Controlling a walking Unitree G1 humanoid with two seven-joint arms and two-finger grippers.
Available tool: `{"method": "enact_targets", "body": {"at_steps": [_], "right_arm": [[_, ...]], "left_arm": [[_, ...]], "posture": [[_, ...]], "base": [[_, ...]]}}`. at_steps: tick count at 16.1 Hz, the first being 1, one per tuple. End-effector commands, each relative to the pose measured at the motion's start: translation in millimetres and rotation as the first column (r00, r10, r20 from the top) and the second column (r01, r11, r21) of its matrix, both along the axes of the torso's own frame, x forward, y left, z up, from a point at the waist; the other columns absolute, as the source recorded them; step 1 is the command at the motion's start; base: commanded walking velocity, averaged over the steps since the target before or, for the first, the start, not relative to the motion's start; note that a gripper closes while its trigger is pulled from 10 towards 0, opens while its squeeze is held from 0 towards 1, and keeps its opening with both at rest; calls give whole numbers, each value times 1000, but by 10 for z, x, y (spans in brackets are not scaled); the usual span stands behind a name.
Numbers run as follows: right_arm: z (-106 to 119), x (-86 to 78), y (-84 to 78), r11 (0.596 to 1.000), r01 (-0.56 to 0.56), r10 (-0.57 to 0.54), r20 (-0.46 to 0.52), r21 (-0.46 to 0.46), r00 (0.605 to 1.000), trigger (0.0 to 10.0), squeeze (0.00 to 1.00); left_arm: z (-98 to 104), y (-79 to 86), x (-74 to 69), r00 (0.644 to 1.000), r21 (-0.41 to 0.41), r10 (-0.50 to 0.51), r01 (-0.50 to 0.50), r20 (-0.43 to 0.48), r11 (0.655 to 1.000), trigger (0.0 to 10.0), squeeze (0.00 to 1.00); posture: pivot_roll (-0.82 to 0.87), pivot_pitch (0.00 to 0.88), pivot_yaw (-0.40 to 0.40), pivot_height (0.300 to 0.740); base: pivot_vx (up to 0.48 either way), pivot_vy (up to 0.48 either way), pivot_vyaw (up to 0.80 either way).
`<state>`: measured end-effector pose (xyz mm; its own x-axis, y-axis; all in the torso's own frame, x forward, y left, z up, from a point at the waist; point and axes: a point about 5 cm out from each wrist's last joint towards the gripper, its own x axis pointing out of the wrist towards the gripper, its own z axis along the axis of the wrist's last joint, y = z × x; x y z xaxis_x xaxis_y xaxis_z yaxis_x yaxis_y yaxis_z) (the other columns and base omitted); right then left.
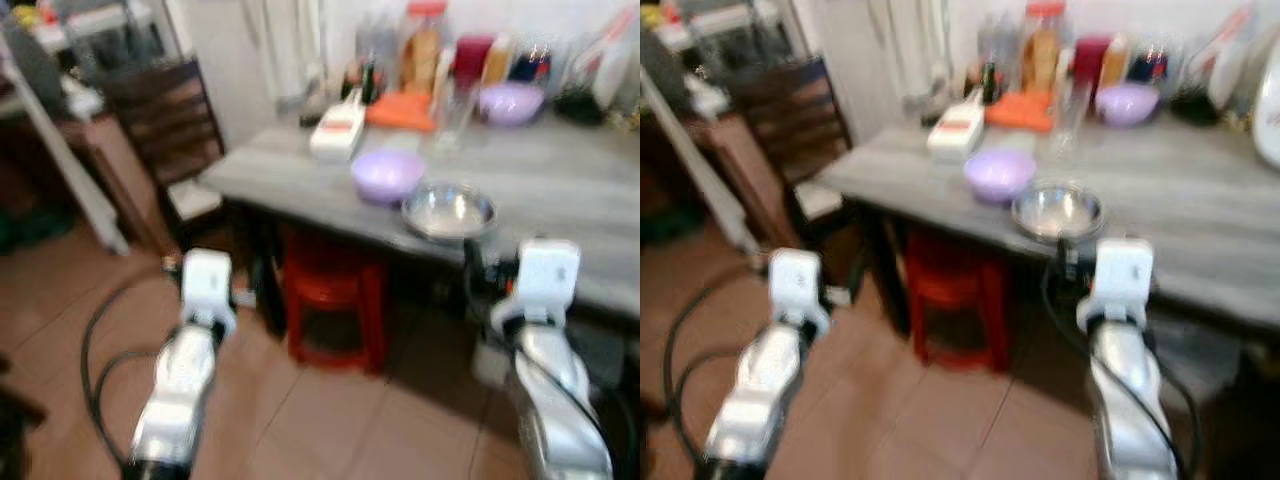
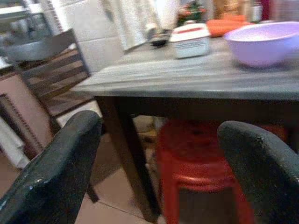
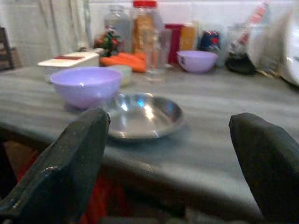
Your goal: Setting the table
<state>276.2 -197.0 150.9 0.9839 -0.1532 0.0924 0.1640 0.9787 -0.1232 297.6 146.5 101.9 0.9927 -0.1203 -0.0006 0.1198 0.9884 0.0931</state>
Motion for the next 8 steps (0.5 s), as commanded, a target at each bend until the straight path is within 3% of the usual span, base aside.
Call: {"method": "enact_targets", "body": {"at_steps": [1, 3, 6, 8], "right_arm": [[-5, 22, 27, 1000, -15, 15, -10, 4, 1000, 10000, 0], [-52, 42, 89, 998, -63, 62, -33, -25, 998, 10000, 0], [-46, 72, 162, 987, -148, 145, -46, -60, 988, 10000, 0], [-53, 100, 173, 982, -184, 181, -70, -40, 981, 10000, 0]], "left_arm": [[76, 14, 31, 999, 6, -11, 11, 33, 1000, 10000, 0], [28, 54, 18, 1000, -7, 17, -17, 9, 1000, 10000, 0], [-21, 62, -17, 999, -99, 23, -26, -31, 995, 10000, 0], [-34, 44, -39, 999, -108, 34, -37, -27, 993, 10000, 0]], "posture": [[-116, 0, 90, 740], [-105, 0, 49, 740], [-102, 0, 21, 740], [-99, 0, -10, 740]], "base": [[0, 0, 0], [0, 0, 0], [0, 0, 0], [0, 0, 0]]}}
